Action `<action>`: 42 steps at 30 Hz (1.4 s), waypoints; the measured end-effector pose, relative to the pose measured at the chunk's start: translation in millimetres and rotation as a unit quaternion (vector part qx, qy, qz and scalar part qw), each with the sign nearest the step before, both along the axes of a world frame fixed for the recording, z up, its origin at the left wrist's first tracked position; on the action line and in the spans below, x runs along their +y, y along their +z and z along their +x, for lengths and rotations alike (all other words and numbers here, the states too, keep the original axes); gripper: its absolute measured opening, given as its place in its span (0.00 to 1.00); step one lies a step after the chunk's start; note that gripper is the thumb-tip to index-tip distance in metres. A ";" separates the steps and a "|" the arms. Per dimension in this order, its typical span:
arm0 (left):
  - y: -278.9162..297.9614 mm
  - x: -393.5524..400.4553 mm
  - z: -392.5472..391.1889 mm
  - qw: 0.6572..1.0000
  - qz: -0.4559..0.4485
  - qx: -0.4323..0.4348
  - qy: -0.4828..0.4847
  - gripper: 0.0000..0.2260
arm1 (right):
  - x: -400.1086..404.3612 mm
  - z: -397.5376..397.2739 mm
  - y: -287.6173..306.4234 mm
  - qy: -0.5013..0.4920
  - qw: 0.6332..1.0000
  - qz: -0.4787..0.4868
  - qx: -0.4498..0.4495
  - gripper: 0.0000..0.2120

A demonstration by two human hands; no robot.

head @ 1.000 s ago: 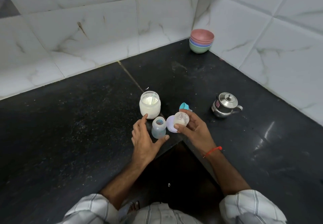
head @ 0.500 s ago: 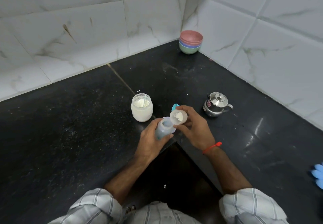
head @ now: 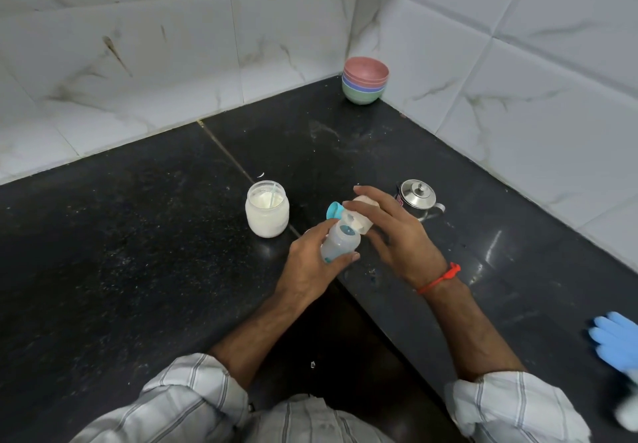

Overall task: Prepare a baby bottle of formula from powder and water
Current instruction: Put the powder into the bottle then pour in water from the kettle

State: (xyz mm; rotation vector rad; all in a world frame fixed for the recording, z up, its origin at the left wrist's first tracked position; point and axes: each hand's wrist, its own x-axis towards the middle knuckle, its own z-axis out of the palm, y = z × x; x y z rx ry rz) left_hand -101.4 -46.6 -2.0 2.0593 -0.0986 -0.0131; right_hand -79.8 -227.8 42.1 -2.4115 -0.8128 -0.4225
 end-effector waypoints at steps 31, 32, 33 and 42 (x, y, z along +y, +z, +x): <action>26.6 -28.2 -4.2 0.999 0.035 0.036 -0.013 0.30 | -13.9 -23.0 19.4 -0.044 0.998 0.044 0.023 0.18; 26.8 -28.3 -4.3 0.999 0.036 0.035 -0.014 0.30 | -13.9 -23.0 19.5 -0.046 0.998 0.045 0.024 0.18; 26.8 -28.5 -3.9 0.999 0.035 0.035 -0.016 0.30 | -13.8 -23.3 19.7 -0.047 0.998 0.045 0.022 0.17; 29.9 -30.6 -1.3 0.998 0.040 0.034 -0.024 0.30 | -13.8 -24.6 20.2 -0.040 0.997 0.066 -0.003 0.17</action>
